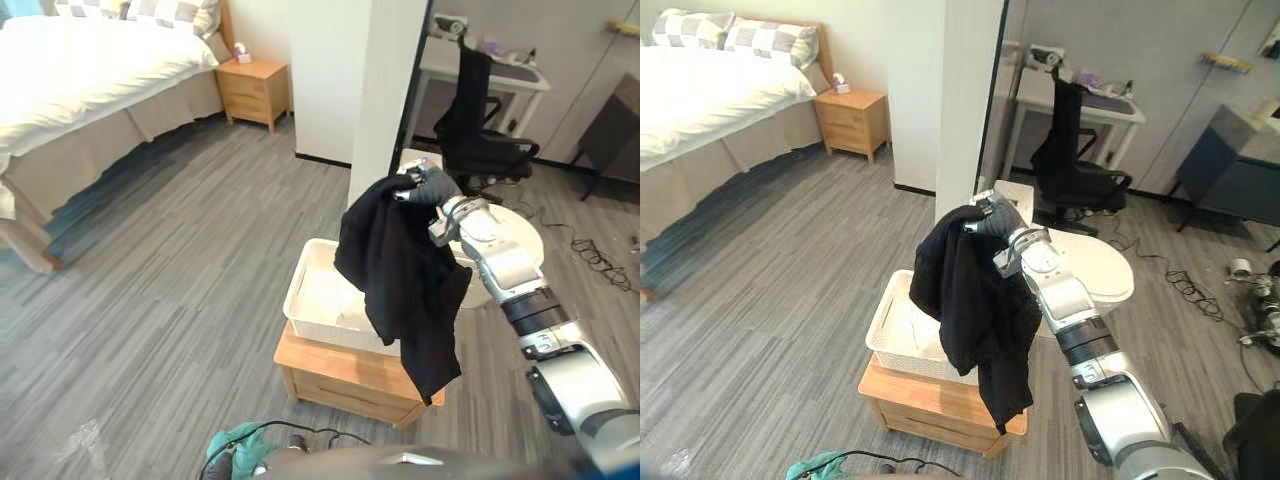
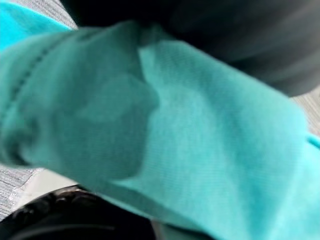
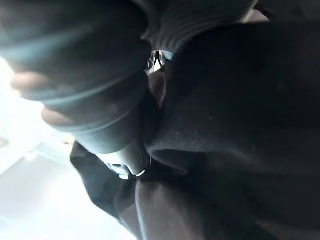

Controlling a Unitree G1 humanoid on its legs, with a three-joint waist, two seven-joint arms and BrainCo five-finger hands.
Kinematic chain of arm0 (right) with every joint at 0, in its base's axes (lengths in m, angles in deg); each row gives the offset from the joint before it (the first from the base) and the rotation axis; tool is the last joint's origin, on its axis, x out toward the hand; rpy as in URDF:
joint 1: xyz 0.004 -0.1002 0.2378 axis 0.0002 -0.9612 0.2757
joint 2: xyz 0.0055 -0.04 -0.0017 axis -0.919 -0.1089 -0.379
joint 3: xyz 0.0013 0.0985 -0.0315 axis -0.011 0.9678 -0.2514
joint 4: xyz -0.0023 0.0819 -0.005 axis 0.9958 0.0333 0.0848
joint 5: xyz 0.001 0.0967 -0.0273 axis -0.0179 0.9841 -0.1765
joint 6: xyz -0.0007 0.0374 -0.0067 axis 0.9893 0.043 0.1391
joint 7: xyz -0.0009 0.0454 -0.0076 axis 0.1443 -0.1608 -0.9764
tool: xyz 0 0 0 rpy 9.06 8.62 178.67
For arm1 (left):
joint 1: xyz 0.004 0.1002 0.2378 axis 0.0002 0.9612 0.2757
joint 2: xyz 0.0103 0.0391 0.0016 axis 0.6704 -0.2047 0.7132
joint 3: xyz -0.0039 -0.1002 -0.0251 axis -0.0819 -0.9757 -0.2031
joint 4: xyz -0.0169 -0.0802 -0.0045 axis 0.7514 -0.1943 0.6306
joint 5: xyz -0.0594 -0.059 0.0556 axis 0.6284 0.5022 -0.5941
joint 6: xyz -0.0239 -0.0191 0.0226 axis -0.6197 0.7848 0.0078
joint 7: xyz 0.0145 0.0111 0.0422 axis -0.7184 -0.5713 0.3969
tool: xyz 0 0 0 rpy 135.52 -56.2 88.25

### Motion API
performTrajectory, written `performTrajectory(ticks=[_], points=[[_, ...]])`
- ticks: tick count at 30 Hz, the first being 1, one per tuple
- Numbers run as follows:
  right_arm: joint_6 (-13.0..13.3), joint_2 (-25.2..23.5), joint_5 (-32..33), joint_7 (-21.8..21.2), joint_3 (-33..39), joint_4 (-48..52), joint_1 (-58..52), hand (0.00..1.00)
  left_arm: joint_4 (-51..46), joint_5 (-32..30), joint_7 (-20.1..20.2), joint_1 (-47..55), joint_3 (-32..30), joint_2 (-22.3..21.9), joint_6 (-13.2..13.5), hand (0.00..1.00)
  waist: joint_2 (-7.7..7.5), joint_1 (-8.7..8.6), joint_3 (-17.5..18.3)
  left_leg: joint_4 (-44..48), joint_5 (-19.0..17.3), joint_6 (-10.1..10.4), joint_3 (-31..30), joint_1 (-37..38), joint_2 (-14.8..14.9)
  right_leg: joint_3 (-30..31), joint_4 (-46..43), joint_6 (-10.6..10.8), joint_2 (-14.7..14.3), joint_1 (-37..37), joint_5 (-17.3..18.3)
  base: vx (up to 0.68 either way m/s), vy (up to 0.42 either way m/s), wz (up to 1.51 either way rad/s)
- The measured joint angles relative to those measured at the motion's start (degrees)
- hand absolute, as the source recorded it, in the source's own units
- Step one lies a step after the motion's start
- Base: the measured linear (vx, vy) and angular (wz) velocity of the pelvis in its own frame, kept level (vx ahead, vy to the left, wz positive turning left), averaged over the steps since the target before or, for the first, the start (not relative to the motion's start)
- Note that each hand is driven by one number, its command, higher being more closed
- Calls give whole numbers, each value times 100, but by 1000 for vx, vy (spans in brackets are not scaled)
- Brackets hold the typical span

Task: Tidy the bed and pick cloth on bed and put in laundry

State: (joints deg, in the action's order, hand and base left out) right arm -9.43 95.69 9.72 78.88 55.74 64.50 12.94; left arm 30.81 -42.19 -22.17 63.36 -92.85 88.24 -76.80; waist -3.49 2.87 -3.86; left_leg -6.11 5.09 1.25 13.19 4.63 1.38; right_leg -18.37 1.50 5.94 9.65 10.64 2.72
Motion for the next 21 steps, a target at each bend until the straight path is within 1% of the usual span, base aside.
performTrajectory(ticks=[2,5,6,8,10,15,18,21], points=[[-92,-117,-58,96,-32,-178,6,100,-31,-3,35,0,-10,-1,2,100,16,71,-41,0,-1,-13,-37,4,-12,-61,1,4,7,25,4,97,0,10],[-205,-289,-175,187,-40,-536,169,100,-45,-67,42,-30,-19,-6,3,100,24,78,-131,1,13,-31,-129,30,-37,-157,8,15,21,104,28,94,-19,13],[-241,-347,-188,285,-40,-691,303,100,-47,-73,42,-46,-20,-15,3,100,36,93,-163,0,13,-31,-130,30,-39,-170,8,16,23,104,28,61,-8,5],[-277,-374,-231,366,-46,-794,449,100,-70,-150,43,-67,-19,-18,6,100,36,103,-221,0,13,-31,-146,37,-41,-244,9,16,25,127,28,35,-12,5],[-277,-375,-231,422,-46,-828,526,100,-101,-208,41,-79,-16,-17,9,100,30,105,-286,-1,12,-29,-192,62,-44,-302,12,16,25,180,28,9,-11,11],[-276,-444,-219,521,-72,-1153,664,100,-101,-227,27,-93,7,-20,9,100,32,133,-302,-2,11,-26,-192,73,-50,-313,12,14,33,197,43,-1,-1,1],[-280,-479,-210,525,-121,-1267,664,100,-116,-227,10,-100,13,-15,8,100,32,142,-426,-3,-20,19,-194,146,-50,-320,10,15,34,274,59,-42,8,0],[-327,-713,-208,584,-170,-1578,662,100,-142,-229,-40,-126,40,3,-4,100,11,147,-518,-3,-22,19,-205,165,-46,-328,10,-1,32,285,98,-39,8,0]])
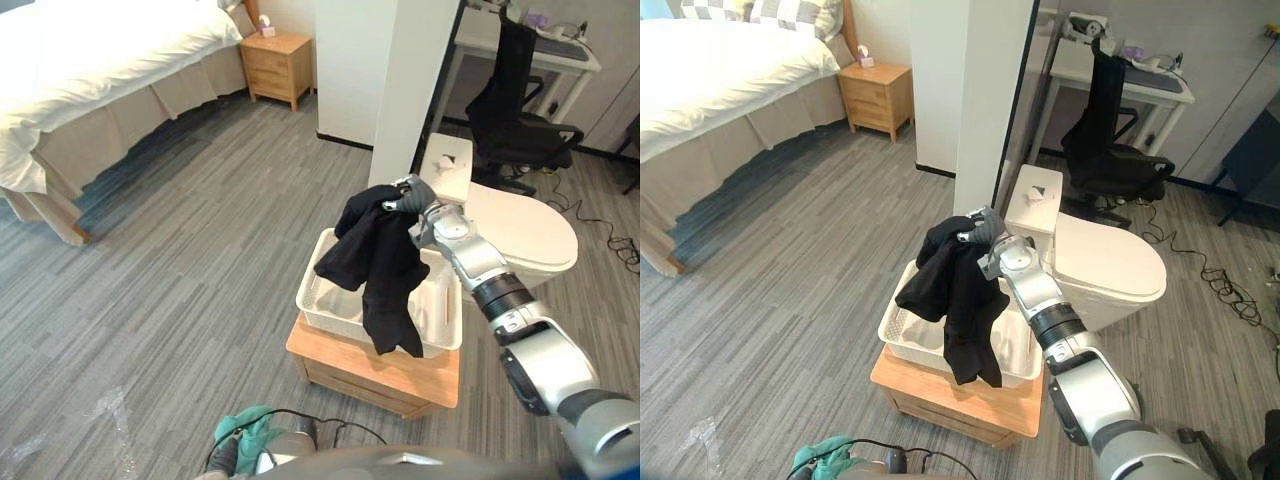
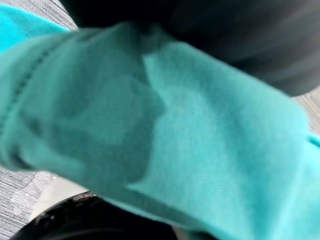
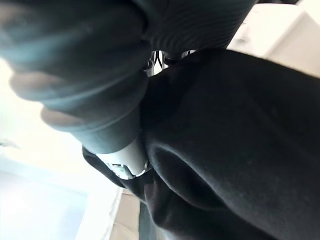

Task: Tidy the bed and pick cloth on bed and put in laundry

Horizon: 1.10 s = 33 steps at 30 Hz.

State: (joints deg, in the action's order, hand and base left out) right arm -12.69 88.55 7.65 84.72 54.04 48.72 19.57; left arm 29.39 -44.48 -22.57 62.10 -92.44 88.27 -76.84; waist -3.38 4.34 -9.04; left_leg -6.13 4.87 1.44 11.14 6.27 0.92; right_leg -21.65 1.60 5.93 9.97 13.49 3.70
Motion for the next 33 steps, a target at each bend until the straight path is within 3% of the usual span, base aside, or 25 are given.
performTrajectory(ticks=[5,6,9,11,12,16,20,26,33], points=[[2,-188,76,589,-77,-521,344,100,-246,48,-122,-856,174,334,-144,100,-309,293,-475,8,261,28,-117,-856,257,-35,-7,-237,-240,-793,-121,-78,-34,10],[60,-191,105,879,-7,-887,837,100,-457,117,-153,-1245,236,483,-163,100,-426,365,-894,10,426,50,-166,-1252,364,-66,-8,-342,-382,-1141,-221,-81,-65,15],[303,-138,221,1062,400,-1463,1459,100,-811,243,-224,-1820,233,493,-158,100,-414,469,-1698,39,683,30,-222,-1605,468,-115,-30,-342,-468,-1473,-411,-70,-38,8],[406,-70,260,1050,400,-1548,1477,100,-842,241,-257,-1867,234,490,-124,100,-411,471,-1792,43,714,28,-226,-1689,455,-115,-43,-334,-458,-1554,-419,24,4,1],[480,-7,325,1049,403,-1660,1481,0,-848,241,-331,-1888,235,480,-105,100,-413,474,-1794,44,719,28,-226,-1790,447,-113,-47,-332,-454,-1656,-427,54,7,2],[592,220,446,1038,402,-1711,1493,0,-855,243,-423,-2062,248,480,-106,100,-405,479,-1799,43,719,31,-231,-1969,442,-111,-51,-333,-458,-1826,-427,37,5,0],[592,403,558,882,377,-1866,1493,0,-872,268,-430,-2346,500,477,-109,100,-281,519,-1877,19,691,65,-243,-2068,471,-108,-75,-343,-494,-1918,-421,0,0,0],[752,411,786,889,387,-1976,1474,0,-1048,302,-413,-2475,686,472,-225,100,-234,475,-1906,36,708,43,-237,-2006,502,-89,-187,-386,-501,-1912,-391,4,1,-1],[948,626,770,830,467,-865,715,0,-1248,298,-475,-2363,686,451,-523,100,-246,435,-1898,7,551,129,-39,-1421,529,103,-249,-392,-484,-1458,-366,3,16,-9]])
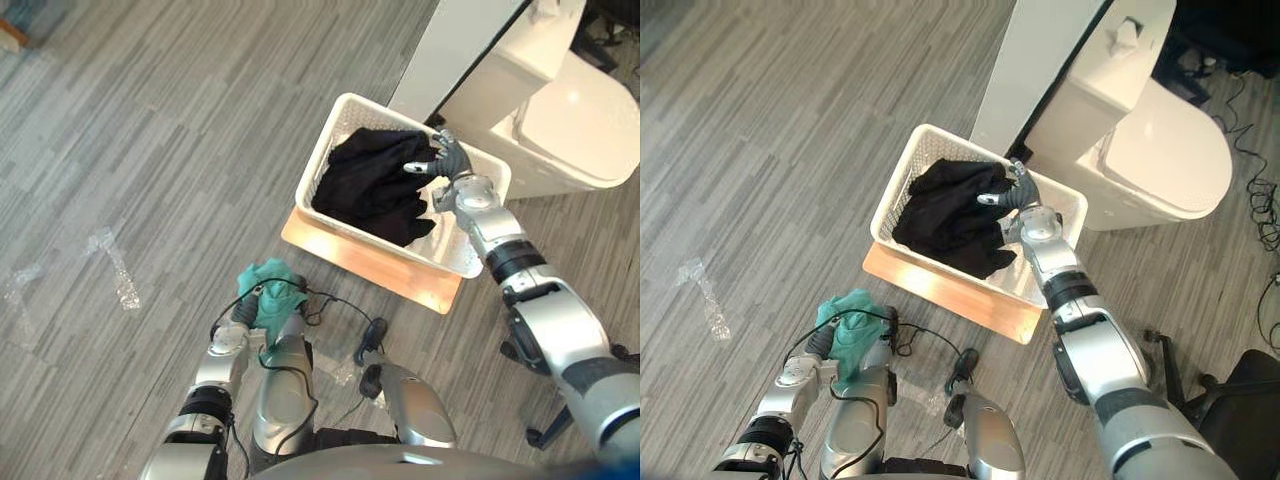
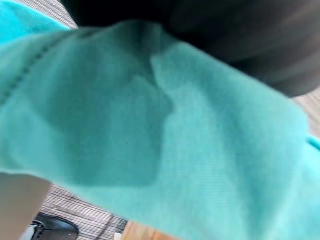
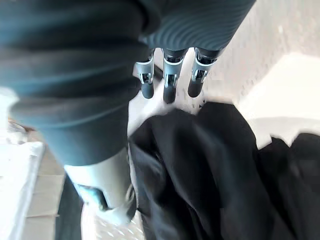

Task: Tidy the bed and pick cloth on bed and put in laundry

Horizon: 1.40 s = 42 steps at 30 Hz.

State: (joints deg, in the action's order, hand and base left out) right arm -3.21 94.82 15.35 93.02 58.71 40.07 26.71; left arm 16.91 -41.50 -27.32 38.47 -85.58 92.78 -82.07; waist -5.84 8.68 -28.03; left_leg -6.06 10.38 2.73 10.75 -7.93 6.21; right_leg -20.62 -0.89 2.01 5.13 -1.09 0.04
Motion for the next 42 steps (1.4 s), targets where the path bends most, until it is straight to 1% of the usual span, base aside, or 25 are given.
performTrajectory(ticks=[3,4,5,7,9,11,13,16,18,22,23,25,27,28,29,31,32,33,36,37,38,39,40,41,42], points=[[37,-17,-6,-7,1,498,-349,0,2,-1,-55,106,-2,-11,-88,100,-33,-50,45,-2,-77,-49,149,204,5,112,9,-1,32,141,52,-6,6,-22],[33,-21,-11,-15,2,656,-537,0,3,-1,-90,209,-1,-19,-98,100,-58,-140,144,-3,-78,-50,153,225,2,106,11,12,36,169,68,18,6,-6],[7,-25,-21,-27,2,773,-737,0,4,-1,-111,332,0,-24,-113,100,-97,-175,274,-4,-89,-55,192,254,0,114,22,19,37,184,74,32,7,-6],[-85,-40,-126,-32,47,1038,-1149,0,10,0,-120,470,0,-39,-173,100,-184,-196,394,-3,-106,-11,235,438,-42,114,34,88,59,359,137,86,2,-6],[-200,-86,-305,-87,136,1226,-1622,0,14,39,-126,692,2,-68,-196,100,-274,-229,666,-3,-164,5,233,552,-76,117,54,112,92,483,191,129,-1,5],[-333,-91,-492,-162,165,1340,-2039,0,22,349,-144,930,9,-110,-197,100,-323,-308,996,-4,-234,0,229,674,-140,131,86,173,135,623,257,124,2,4],[-420,-96,-564,-163,299,1467,-2376,0,23,499,-167,1057,7,-162,-194,100,-284,-329,1220,-4,-293,-7,234,737,-191,131,94,206,188,690,292,103,10,3],[-616,-160,-574,-108,745,1534,-2848,0,33,623,-197,1249,7,-283,-129,100,-174,-464,1395,-5,-349,-44,235,932,-277,133,99,291,271,895,350,91,8,3],[-666,-238,-576,-95,1128,1520,-3259,0,55,623,-177,1382,15,-336,-62,100,-101,-545,1509,-5,-412,-58,300,1046,-334,180,103,316,330,977,367,84,34,-9],[-642,-321,-683,-150,1516,1175,-3900,0,79,655,-118,1514,87,-330,3,100,-34,-682,1641,-6,-479,-26,446,1259,-362,284,106,328,369,1103,374,52,13,-20],[-628,-382,-677,-165,1653,956,-4061,0,173,758,-118,1519,169,-323,68,100,-10,-772,1665,-7,-495,-12,457,1342,-366,289,113,345,370,1183,385,6,1,-8],[-552,-535,-515,-188,1903,567,-4276,0,339,906,-115,1523,207,-351,92,100,47,-860,1782,-7,-519,-10,514,1394,-357,321,120,344,360,1206,397,-5,-2,-16],[-378,-771,-309,-270,2128,-66,-4610,0,534,1054,-119,1534,205,-472,108,100,149,-918,1875,-8,-550,18,626,1522,-323,431,127,331,334,1270,411,0,-1,-27],[-343,-855,-289,-283,2200,-215,-4728,0,587,1092,-124,1533,206,-503,112,100,170,-942,1899,-8,-557,21,626,1543,-317,429,125,332,329,1281,435,-19,-16,-9],[-221,-1011,-273,-343,2336,-551,-4959,0,709,1144,-186,1529,208,-567,185,100,206,-957,1909,-8,-586,51,626,1610,-309,426,125,342,322,1325,469,0,0,0],[-127,-1244,-275,-466,2539,-985,-5263,0,809,1345,-366,1532,169,-626,288,100,259,-973,1939,-8,-621,62,627,1687,-287,423,129,329,306,1394,497,0,0,0],[-28,-1391,-374,-586,2704,-1182,-5449,0,930,1539,-526,1541,133,-645,359,100,294,-991,1966,-8,-633,67,623,1701,-279,420,131,341,303,1413,525,0,0,0],[0,-1451,-467,-649,2776,-1258,-5523,0,971,1631,-605,1548,75,-664,378,100,308,-1000,1974,-8,-637,67,623,1701,-277,418,134,345,304,1420,529,0,0,0],[188,-1630,-1048,-942,3080,-1511,-5786,0,1181,2144,-1011,1637,-280,-724,518,100,331,-1065,1987,-7,-658,58,601,1715,-297,388,163,376,310,1475,549,17,4,4],[292,-1612,-1399,-1079,3156,-1510,-5879,0,1195,2582,-1275,1740,-444,-742,551,100,323,-1088,1982,-7,-674,47,578,1747,-322,346,175,386,330,1541,544,51,15,7],[323,-1614,-1490,-1134,3214,-1511,-5903,0,1200,2819,-1401,1777,-525,-752,555,100,317,-1085,1980,-8,-682,43,561,1779,-328,321,187,385,343,1578,541,65,15,19],[355,-1613,-1637,-1199,3332,-1520,-5933,0,1306,3338,-1647,1839,-769,-758,555,100,324,-1087,1975,-7,-692,34,482,1795,-349,235,187,386,377,1655,544,43,0,25],[359,-1611,-1697,-1238,3375,-1531,-5939,0,1377,3582,-1755,1831,-927,-757,558,100,327,-1087,1977,-8,-696,28,427,1795,-370,173,186,407,394,1685,566,45,-3,47],[360,-1601,-1836,-1346,3510,-1605,-5925,0,1453,4295,-2032,1855,-1421,-753,574,100,302,-1073,1982,-7,-702,18,296,1793,-430,20,193,425,432,1769,598,37,-5,45],[361,-1593,-1904,-1387,3561,-1653,-5924,0,1481,4564,-2155,1873,-1648,-749,584,100,292,-1063,1988,-8,-703,16,245,1785,-443,-44,190,425,451,1793,612,53,-7,53]])
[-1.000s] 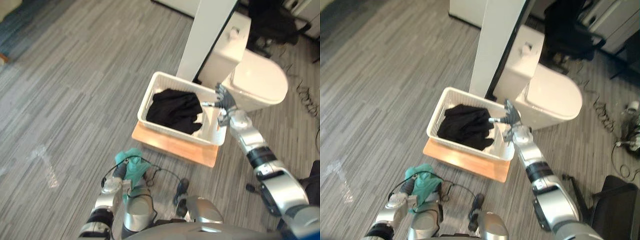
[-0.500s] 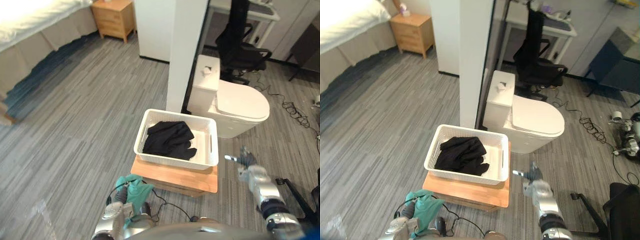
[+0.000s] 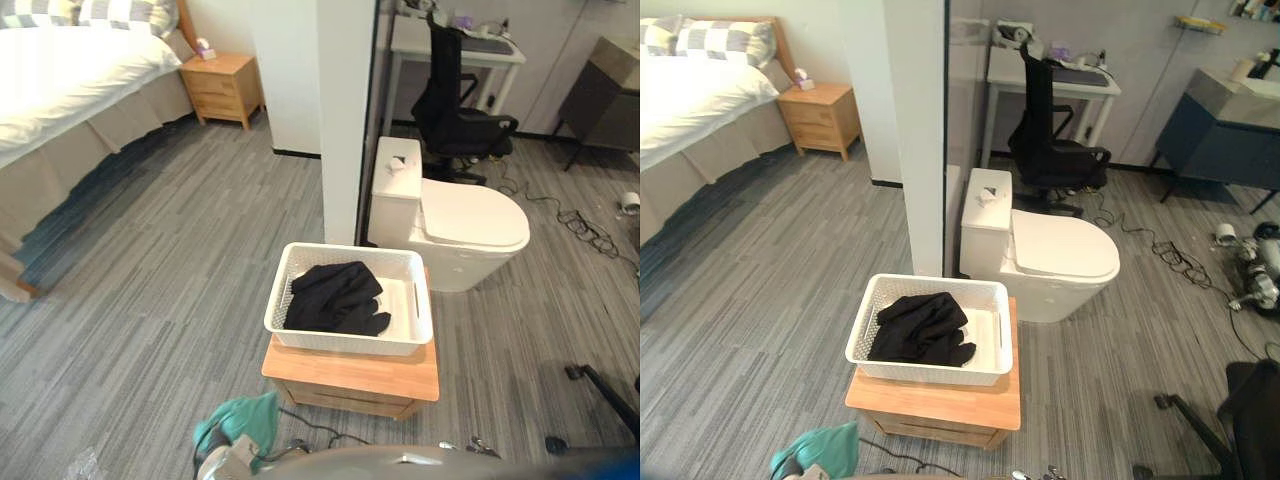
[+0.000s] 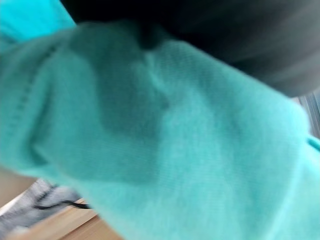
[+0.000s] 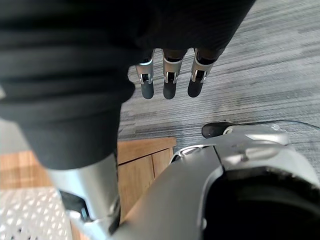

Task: Tidy the bed and pick cloth on bed and put in laundry

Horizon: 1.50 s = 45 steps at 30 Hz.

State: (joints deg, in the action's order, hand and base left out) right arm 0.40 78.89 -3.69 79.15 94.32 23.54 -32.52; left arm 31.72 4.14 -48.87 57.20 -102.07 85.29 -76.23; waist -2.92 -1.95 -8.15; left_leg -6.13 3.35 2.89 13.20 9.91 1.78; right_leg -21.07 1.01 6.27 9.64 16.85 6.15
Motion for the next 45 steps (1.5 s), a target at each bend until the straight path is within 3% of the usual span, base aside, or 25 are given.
performTrajectory(ticks=[3,7,11,12,15,18,20,23,29,32,39,45], points=[[95,16,-118,-206,411,-207,58,0,164,826,-404,167,-1118,39,169,100,8,145,-1,0,-23,-36,-330,-88,-155,-375,3,64,97,118,104,65,-10,51],[200,32,-120,-385,660,-381,78,0,159,599,-599,284,-1761,39,502,100,11,262,-17,0,-69,-104,-631,-133,-306,-763,9,106,206,266,196,90,-7,51],[294,52,242,-419,641,-430,291,0,-131,-298,-671,292,-1859,37,1103,100,-25,326,-46,2,-119,-142,-771,-189,-437,-993,27,111,322,354,234,115,-8,26],[301,56,340,-441,591,-412,425,0,-466,-719,-645,243,-1821,44,1373,100,-44,336,-53,2,-137,-165,-768,-179,-457,-991,17,108,340,371,232,115,-2,-2],[312,52,401,-448,371,-405,496,0,-919,-1646,-619,-98,-1670,133,1788,100,-37,335,-80,6,-183,-173,-736,-85,-442,-959,-9,40,334,402,184,110,-12,-6],[343,-51,444,-403,59,-418,438,0,-1529,-2314,-935,-1151,-1598,990,1696,100,56,313,-127,10,-285,-69,-495,135,-236,-740,-156,-2,220,352,71,66,-5,-45],[519,-52,436,-341,-58,-368,210,0,-1571,-3052,-927,-2130,-1026,2301,1184,100,85,229,-125,11,-314,-25,-277,165,-129,-549,-201,-6,120,247,69,56,-52,-58],[639,24,425,-138,9,-221,-134,0,-2060,-3907,-771,-2844,-533,2837,923,100,279,110,-120,43,-312,-27,-56,113,-72,-265,-197,-123,42,28,-13,55,-19,-52],[796,44,319,-91,189,-42,-428,0,-3598,-5974,-518,-2962,118,2928,948,100,527,-32,-46,44,-303,-15,399,210,104,155,-213,-137,-57,-89,-22,26,-64,-33],[813,60,316,-119,190,-14,-432,0,-4160,-6466,-321,-2951,338,2916,1101,100,565,-40,-16,44,-275,30,663,220,232,394,-283,-188,-163,-249,-54,-17,-77,-40],[813,64,196,-131,353,47,-530,0,-4528,-6667,281,-2951,799,2528,1274,100,553,-213,-13,11,-254,63,1077,262,297,717,-283,-242,-250,-477,-19,-83,-66,-37],[728,9,146,-123,387,215,-747,0,-4693,-6770,567,-2952,1244,2340,1416,100,526,-385,7,3,-133,71,1151,185,309,790,-286,-283,-258,-656,23,-142,-29,-13]])
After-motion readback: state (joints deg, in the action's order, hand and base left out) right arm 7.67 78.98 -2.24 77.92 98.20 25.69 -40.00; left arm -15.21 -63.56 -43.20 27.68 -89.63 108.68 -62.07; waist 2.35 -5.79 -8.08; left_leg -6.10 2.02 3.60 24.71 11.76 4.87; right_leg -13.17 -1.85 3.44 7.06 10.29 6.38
